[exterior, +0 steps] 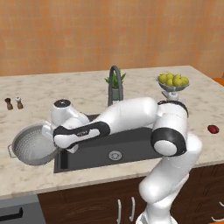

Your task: Put the colander in the sink, put the mango in the colander, and turn on the sink faucet and pour water over the colander.

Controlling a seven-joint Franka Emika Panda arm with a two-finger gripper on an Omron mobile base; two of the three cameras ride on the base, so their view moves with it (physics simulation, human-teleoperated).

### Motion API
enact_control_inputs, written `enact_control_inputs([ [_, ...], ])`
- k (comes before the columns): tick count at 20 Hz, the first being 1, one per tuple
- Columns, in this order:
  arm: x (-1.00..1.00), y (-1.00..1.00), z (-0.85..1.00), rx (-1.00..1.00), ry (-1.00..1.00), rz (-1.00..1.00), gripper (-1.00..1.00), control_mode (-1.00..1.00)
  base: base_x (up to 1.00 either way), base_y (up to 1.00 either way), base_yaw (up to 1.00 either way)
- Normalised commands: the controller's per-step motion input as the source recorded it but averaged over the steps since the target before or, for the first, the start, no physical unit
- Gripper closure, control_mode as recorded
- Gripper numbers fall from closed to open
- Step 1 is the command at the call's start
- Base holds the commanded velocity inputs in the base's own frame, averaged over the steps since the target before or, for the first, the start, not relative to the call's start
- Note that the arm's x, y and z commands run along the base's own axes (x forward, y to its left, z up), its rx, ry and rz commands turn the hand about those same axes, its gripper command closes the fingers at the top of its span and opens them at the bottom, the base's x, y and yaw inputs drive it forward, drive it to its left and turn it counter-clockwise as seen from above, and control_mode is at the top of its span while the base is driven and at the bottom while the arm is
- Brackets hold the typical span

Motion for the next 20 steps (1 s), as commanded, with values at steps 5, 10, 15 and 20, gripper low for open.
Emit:
enact_control_inputs([
  [5,0.0,-1.0,0.0,0.16,0.0,-0.23,1.0,-1.0,0.0,0.0,0.0],
  [10,0.0,-1.0,0.0,0.12,0.0,-0.21,1.0,-1.0,0.0,0.0,0.0],
  [15,0.15,-0.86,0.0,0.14,0.03,-0.12,1.0,-1.0,0.0,0.0,0.0],
  [20,0.35,-0.57,-0.16,0.14,0.1,-0.04,1.0,-1.0,0.0,0.0,0.0],
])
